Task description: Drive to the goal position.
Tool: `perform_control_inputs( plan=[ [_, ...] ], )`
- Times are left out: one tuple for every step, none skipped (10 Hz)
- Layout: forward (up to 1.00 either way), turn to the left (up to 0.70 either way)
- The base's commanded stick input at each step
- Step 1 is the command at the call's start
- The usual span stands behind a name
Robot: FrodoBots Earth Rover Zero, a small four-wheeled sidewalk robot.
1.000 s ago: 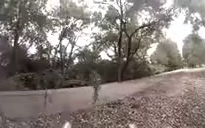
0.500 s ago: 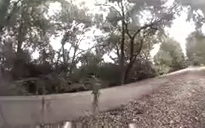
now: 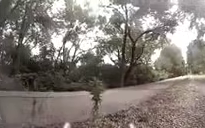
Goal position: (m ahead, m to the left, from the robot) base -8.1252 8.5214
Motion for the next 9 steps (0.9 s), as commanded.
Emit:
perform_control_inputs(
  plan=[
    [0.45, 0.25],
    [0.45, 0.25],
    [0.45, 0.25],
    [0.45, 0.25],
    [0.45, 0.25],
    [0.45, 0.25],
    [0.45, 0.25],
    [0.45, 0.25],
    [0.45, 0.25]
  ],
)
